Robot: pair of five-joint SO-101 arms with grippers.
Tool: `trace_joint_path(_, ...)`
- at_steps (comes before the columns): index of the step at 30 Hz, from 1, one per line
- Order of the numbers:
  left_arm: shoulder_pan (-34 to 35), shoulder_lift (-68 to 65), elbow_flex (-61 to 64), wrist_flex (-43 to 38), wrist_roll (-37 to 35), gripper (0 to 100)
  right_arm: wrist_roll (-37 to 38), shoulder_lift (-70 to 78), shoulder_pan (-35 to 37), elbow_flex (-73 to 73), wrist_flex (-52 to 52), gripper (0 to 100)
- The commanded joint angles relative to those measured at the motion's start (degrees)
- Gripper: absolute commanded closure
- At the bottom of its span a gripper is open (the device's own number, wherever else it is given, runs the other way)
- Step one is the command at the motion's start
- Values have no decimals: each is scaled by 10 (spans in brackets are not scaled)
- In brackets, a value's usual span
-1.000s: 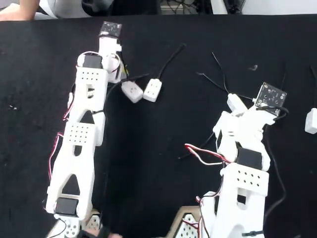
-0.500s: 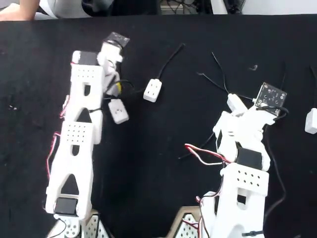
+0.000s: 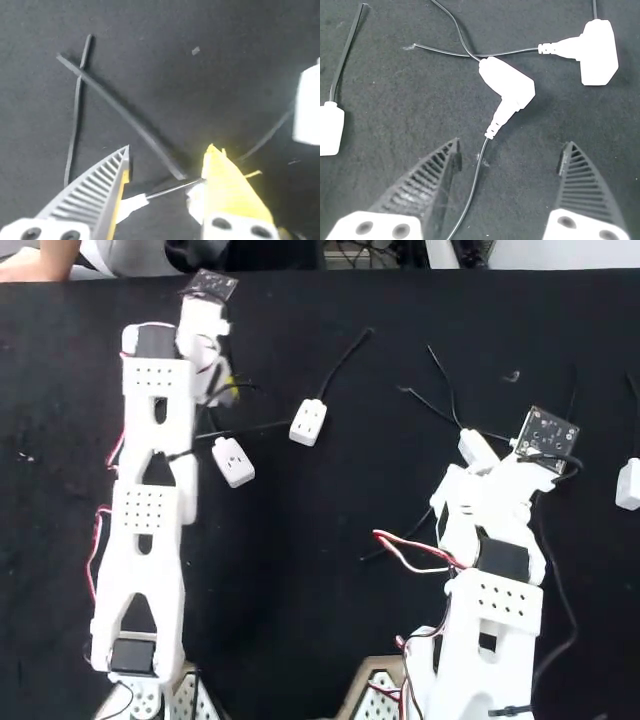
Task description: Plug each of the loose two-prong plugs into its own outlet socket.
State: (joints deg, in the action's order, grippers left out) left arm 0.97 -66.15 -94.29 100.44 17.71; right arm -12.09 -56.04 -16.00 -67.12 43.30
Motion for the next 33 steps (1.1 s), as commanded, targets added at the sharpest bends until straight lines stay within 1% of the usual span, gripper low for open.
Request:
trace_joint_path(1, -4, 50, -8, 6, -67, 748, -2, -17, -12, 5, -10, 698)
trace_joint_path(4, 10, 66, 16, 7, -86, 750, -2, -17, -10, 5, -10, 698)
trace_joint_path(6, 19, 93, 64, 7, -97, 751, -2, -17, -10, 7, -10, 698)
trace_joint_path(11, 20, 223, 300, 7, -97, 752, -2, -17, -10, 7, -11, 698)
trace_joint_path(15, -2, 360, 496, 0, -94, 752, -2, -17, -10, 7, -11, 698)
trace_joint_path(17, -15, 417, 592, -37, -96, 752, -2, -17, -10, 7, -11, 698)
trace_joint_path(20, -24, 480, 751, -135, -102, 750, -2, -17, -10, 7, -11, 698)
trace_joint_path(22, -31, 513, 835, -188, -143, 748, -2, -17, -10, 7, -10, 698)
trace_joint_path(26, -38, 571, 930, -285, -283, 745, -2, -17, -10, 7, -10, 698)
trace_joint_path(29, -37, 583, 995, -367, -385, 733, -2, -17, -10, 6, -8, 698)
trace_joint_path(31, -38, 582, 1032, -410, -411, 727, -2, -17, -10, 6, -8, 698)
trace_joint_path(33, -44, 578, 1064, -444, -416, 726, -2, -17, -10, 6, -7, 698)
